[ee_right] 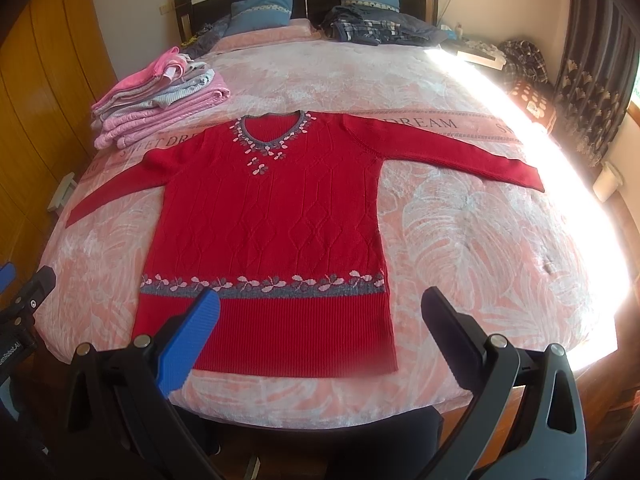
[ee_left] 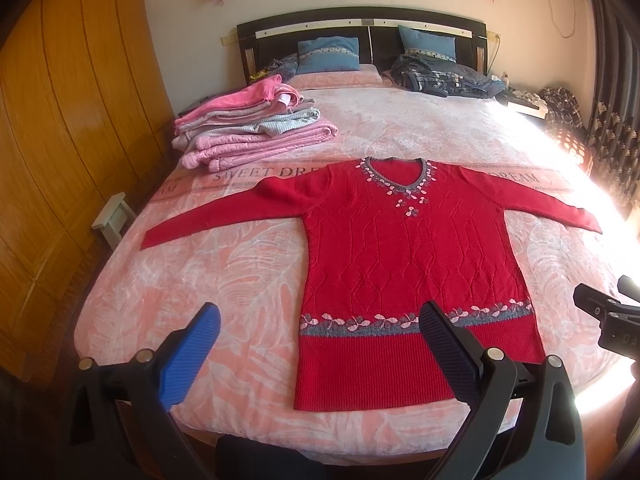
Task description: Fold small clothes
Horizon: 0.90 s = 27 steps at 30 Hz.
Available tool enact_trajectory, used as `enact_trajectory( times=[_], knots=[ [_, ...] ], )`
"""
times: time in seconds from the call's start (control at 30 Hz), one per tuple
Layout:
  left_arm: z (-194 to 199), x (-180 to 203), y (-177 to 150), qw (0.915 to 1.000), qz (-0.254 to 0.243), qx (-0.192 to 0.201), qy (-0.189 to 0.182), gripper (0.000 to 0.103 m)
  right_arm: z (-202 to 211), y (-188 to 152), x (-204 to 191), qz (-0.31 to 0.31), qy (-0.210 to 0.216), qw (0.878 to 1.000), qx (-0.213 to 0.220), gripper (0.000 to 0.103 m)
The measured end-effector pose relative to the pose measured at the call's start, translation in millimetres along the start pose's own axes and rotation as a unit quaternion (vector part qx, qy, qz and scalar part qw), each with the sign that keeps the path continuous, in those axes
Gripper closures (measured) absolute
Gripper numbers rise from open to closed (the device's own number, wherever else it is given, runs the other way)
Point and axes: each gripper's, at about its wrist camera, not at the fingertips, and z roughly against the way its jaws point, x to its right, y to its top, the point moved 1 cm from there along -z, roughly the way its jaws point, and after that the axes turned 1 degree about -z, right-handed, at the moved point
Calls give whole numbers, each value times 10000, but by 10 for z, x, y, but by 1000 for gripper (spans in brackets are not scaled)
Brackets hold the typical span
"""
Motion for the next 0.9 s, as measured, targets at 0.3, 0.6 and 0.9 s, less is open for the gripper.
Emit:
enact_trajectory(
  times=[0.3, 0.6, 0.9],
  knots=[
    [-36, -3, -19, 10000, -1, -31, 33, 4, -43, 9, 21, -10, 7, 10000, -37, 3],
    [-40, -3, -25, 10000, 1, -32, 41, 4, -53, 8, 24, -9, 9, 10000, -35, 3],
    [-33, -10, -19, 10000, 3, -30, 49, 4, -56, 2, 27, -16, 10, 10000, -33, 3]
  ],
)
